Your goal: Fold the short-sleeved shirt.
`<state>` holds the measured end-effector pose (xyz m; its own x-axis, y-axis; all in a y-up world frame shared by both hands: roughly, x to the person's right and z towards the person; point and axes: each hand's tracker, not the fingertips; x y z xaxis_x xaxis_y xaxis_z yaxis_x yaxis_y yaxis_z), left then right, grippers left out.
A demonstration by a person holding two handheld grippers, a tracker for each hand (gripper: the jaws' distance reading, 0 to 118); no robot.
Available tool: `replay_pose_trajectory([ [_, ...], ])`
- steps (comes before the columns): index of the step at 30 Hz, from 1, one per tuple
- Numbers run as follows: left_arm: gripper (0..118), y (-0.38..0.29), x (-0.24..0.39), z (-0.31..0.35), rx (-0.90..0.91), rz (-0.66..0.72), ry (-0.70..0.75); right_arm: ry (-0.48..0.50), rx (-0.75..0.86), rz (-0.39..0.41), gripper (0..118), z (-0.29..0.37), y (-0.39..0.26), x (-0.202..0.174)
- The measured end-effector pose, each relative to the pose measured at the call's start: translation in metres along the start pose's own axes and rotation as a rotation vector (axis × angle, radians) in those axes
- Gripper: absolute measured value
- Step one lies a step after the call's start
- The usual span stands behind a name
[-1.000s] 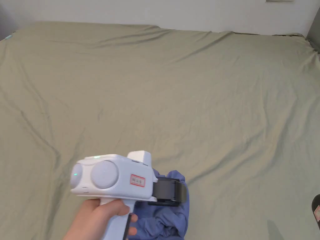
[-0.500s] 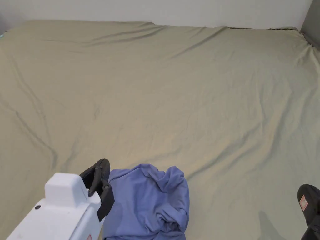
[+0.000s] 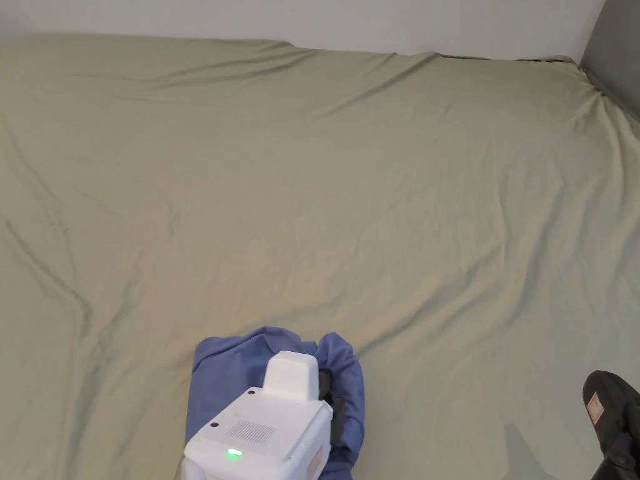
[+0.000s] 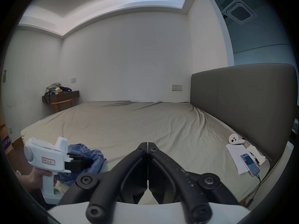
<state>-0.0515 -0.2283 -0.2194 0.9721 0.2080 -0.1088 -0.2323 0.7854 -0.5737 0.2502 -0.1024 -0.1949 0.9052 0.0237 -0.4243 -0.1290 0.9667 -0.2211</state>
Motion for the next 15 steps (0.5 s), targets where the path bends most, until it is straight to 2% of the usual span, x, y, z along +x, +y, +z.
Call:
replay_pose_trajectory([
  [6, 0, 0.001, 0.033, -0.022, -0.068, -0.05, -0.052, -0.02, -0.005, -0.005, 3, 0.001, -0.001, 0.006],
  [10, 0, 0.005, 0.045, -0.025, -0.11, -0.003, -0.106, -0.021, -0.005, -0.009, 3, 0.002, -0.002, 0.006],
  [15, 0, 0.021, 0.032, 0.013, -0.016, 0.054, -0.123, -0.019, -0.005, 0.002, 3, 0.002, -0.001, 0.005],
])
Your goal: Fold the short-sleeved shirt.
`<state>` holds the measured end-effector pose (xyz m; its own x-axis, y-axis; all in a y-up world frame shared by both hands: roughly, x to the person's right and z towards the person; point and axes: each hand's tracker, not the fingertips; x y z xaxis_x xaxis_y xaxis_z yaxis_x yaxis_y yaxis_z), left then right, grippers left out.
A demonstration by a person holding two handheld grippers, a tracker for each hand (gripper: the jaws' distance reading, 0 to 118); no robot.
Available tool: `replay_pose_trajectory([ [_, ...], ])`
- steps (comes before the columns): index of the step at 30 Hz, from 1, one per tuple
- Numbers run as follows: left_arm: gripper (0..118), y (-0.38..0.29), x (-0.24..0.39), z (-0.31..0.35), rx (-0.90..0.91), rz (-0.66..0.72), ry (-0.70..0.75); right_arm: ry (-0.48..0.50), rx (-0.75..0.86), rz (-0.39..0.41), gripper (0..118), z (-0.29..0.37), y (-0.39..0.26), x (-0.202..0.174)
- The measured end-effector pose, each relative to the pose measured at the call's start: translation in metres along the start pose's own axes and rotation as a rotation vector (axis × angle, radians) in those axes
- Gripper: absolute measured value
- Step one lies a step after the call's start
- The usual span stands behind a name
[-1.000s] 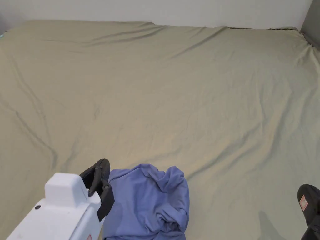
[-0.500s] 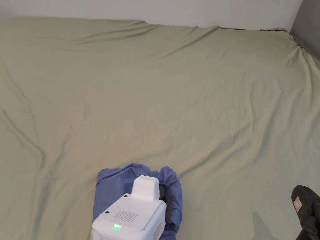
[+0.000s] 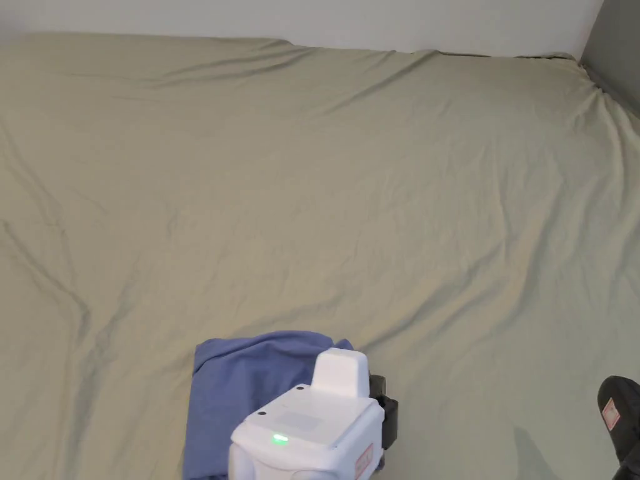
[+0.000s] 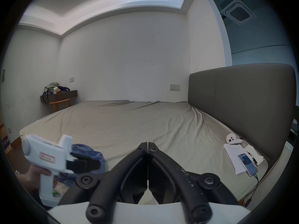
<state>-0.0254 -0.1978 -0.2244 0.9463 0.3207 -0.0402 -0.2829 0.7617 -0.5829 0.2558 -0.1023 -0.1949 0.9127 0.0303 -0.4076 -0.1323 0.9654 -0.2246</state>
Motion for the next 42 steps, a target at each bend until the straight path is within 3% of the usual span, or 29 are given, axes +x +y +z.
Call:
replay_pose_trajectory([
  [4, 0, 0.015, -0.031, 0.053, 0.153, -0.005, 0.051, 0.003, 0.011, -0.003, 3, -0.002, 0.001, -0.001],
  [10, 0, 0.011, -0.08, 0.146, 0.385, 0.011, 0.333, 0.03, 0.033, -0.025, 3, -0.01, -0.001, -0.012],
  [12, 0, 0.006, -0.088, 0.169, 0.415, 0.022, 0.437, 0.049, 0.036, -0.025, 3, -0.012, -0.002, -0.018],
  [18, 0, -0.006, -0.101, 0.199, 0.403, 0.055, 0.5, 0.148, 0.03, -0.028, 3, -0.032, 0.003, -0.046],
  [21, 0, -0.006, -0.1, 0.201, 0.397, 0.067, 0.494, 0.252, -0.034, -0.004, 3, -0.06, 0.014, -0.072],
  [25, 0, -0.007, -0.1, 0.199, 0.374, 0.072, 0.485, 0.416, -0.408, -0.025, 3, -0.134, 0.012, -0.108],
  [27, 0, -0.008, -0.1, 0.199, 0.363, 0.079, 0.478, 0.45, -0.597, -0.034, 3, -0.167, -0.001, -0.124],
  [32, 0, -0.012, -0.106, 0.194, 0.319, 0.088, 0.481, 0.468, -0.885, 0.112, 3, -0.216, -0.036, -0.154],
  [38, 0, -0.005, -0.12, 0.183, 0.194, 0.127, 0.443, 0.454, -0.898, 0.07, 3, -0.221, -0.031, -0.151],
  [42, 0, 0.026, -0.159, 0.164, -0.033, 0.296, 0.18, 0.458, -0.894, 0.081, 3, -0.219, -0.033, -0.151],
])
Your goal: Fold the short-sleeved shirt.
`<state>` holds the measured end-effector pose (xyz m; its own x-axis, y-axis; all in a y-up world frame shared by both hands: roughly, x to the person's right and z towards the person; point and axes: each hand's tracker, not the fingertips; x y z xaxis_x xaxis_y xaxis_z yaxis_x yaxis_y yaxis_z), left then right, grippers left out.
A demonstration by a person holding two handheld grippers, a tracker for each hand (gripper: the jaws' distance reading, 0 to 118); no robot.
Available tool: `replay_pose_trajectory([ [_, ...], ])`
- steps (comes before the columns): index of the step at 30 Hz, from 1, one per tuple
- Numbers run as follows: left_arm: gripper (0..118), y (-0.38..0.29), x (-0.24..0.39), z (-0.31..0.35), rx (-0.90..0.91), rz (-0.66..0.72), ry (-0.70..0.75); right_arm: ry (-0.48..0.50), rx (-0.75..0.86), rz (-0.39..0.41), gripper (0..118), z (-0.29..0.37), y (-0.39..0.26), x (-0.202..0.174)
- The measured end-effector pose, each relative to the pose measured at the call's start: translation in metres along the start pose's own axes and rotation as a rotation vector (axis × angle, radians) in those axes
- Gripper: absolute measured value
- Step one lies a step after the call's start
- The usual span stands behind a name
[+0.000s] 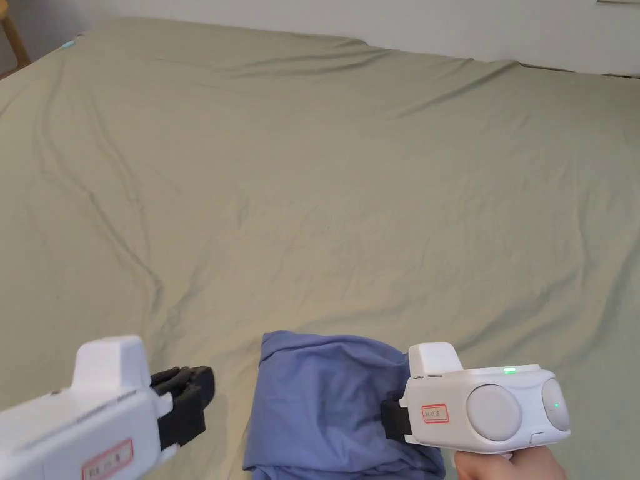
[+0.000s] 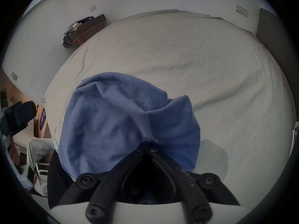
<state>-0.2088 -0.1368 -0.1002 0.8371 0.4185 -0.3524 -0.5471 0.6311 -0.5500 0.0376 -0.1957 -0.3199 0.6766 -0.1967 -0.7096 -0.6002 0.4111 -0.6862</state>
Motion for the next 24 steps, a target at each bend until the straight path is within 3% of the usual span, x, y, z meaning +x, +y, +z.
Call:
replay_pose_trajectory([
  [4, 0, 0.041, -0.019, -0.038, -0.296, 0.019, -0.205, 0.006, 0.002, -0.009, 3, -0.001, 0.0, 0.002],
  [10, 3, 0.061, -0.036, -0.086, -0.502, 0.094, -0.3, 0.012, 0.008, -0.021, 3, 0.0, -0.004, 0.004],
  [11, 9, 0.064, -0.038, -0.089, -0.502, 0.118, -0.337, 0.014, 0.009, -0.025, 3, -0.003, -0.002, 0.006],
  [12, 24, 0.067, -0.042, -0.09, -0.489, 0.144, -0.368, 0.016, 0.01, -0.026, 3, -0.003, -0.002, 0.006],
  [14, 81, 0.068, -0.037, -0.082, -0.462, 0.166, -0.44, 0.019, 0.01, -0.025, 3, -0.002, -0.002, 0.006],
  [15, 104, 0.07, -0.041, -0.085, -0.48, 0.168, -0.488, 0.018, 0.011, -0.024, 3, -0.002, -0.003, 0.005],
  [16, 118, 0.071, -0.046, -0.089, -0.499, 0.173, -0.523, 0.018, 0.012, -0.022, 3, -0.002, -0.004, 0.005],
  [19, 118, 0.062, -0.057, -0.103, -0.518, 0.237, -0.603, 0.016, 0.014, -0.017, 3, -0.002, -0.004, 0.004],
  [24, 118, 0.039, -0.06, -0.133, -0.554, 0.278, -0.582, 0.022, 0.022, -0.024, 3, -0.002, -0.006, 0.006],
])
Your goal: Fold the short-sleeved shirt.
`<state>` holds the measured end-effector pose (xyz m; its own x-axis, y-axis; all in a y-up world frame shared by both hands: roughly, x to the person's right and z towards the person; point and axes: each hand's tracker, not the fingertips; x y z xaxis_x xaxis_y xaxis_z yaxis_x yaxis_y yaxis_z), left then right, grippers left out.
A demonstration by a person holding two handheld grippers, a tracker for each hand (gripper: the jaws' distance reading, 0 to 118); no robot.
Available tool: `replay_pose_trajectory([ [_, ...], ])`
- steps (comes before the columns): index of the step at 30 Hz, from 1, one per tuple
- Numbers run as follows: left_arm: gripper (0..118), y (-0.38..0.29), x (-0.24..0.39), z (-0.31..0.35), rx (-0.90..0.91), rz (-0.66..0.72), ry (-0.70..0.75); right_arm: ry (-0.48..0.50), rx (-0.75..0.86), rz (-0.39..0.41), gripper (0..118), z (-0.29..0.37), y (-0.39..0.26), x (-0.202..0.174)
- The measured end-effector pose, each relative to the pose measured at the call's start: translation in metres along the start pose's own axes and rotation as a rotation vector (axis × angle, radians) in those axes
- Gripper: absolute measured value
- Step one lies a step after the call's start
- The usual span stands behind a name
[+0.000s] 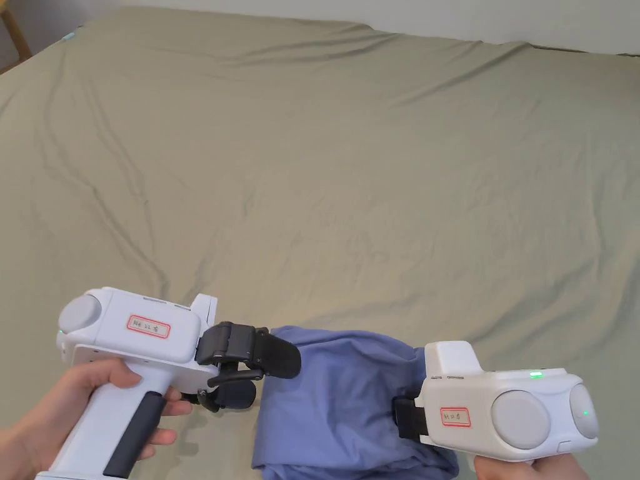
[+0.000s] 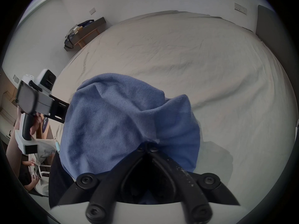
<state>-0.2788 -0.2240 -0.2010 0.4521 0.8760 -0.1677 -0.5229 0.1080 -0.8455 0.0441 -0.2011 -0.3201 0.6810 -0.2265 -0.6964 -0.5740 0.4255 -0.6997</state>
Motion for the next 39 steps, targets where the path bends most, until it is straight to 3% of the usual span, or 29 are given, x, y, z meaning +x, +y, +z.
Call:
replay_pose_trajectory([
  [6, 118, -0.003, -0.017, -0.024, -0.059, 0.055, -0.051, 0.004, 0.005, -0.003, 3, 0.0, -0.001, 0.001],
  [9, 118, -0.005, -0.015, -0.035, -0.049, 0.094, -0.148, 0.004, 0.007, -0.006, 3, -0.002, -0.002, 0.001],
  [12, 117, -0.003, -0.011, -0.045, -0.055, 0.098, -0.133, 0.006, 0.011, -0.007, 3, -0.001, -0.002, 0.002],
  [13, 111, -0.002, -0.011, -0.046, -0.059, 0.099, -0.131, 0.008, 0.014, -0.012, 3, -0.001, -0.003, 0.002],
  [14, 97, -0.001, -0.012, -0.045, -0.063, 0.095, -0.126, 0.01, 0.017, -0.016, 3, -0.001, -0.004, 0.003],
  [15, 76, 0.0, -0.012, -0.043, -0.059, 0.074, -0.075, 0.011, 0.02, -0.022, 3, 0.0, -0.005, 0.004],
  [16, 37, 0.0, -0.012, -0.041, -0.052, 0.059, 0.004, 0.012, 0.024, -0.025, 3, 0.0, -0.006, 0.004],
  [17, 31, 0.0, -0.014, -0.041, -0.051, 0.055, 0.067, 0.013, 0.029, -0.027, 3, 0.0, -0.007, 0.004],
  [20, 30, 0.003, -0.021, -0.034, -0.065, 0.115, -0.01, 0.021, 0.048, -0.039, 3, -0.001, -0.01, 0.005],
  [23, 28, 0.001, -0.011, -0.035, -0.057, 0.056, 0.048, 0.017, 0.087, -0.048, 3, 0.005, -0.015, 0.005],
  [27, 28, 0.003, -0.003, -0.033, -0.065, 0.05, 0.074, -0.04, 0.373, -0.075, 3, 0.045, -0.028, 0.009],
  [32, 28, 0.002, 0.006, -0.034, -0.064, 0.034, 0.115, -0.324, 0.93, 0.023, 3, 0.106, -0.074, 0.007],
  [34, 28, 0.004, 0.0, -0.034, -0.062, 0.032, 0.126, -0.385, 1.114, 0.044, 3, 0.125, -0.094, 0.003],
  [35, 28, 0.004, 0.0, -0.033, -0.06, 0.03, 0.131, -0.436, 1.142, 0.026, 3, 0.134, -0.099, -0.001],
  [39, 28, 0.004, 0.007, -0.032, -0.051, 0.024, 0.15, -0.468, 1.134, 0.004, 3, 0.146, -0.103, 0.001],
])
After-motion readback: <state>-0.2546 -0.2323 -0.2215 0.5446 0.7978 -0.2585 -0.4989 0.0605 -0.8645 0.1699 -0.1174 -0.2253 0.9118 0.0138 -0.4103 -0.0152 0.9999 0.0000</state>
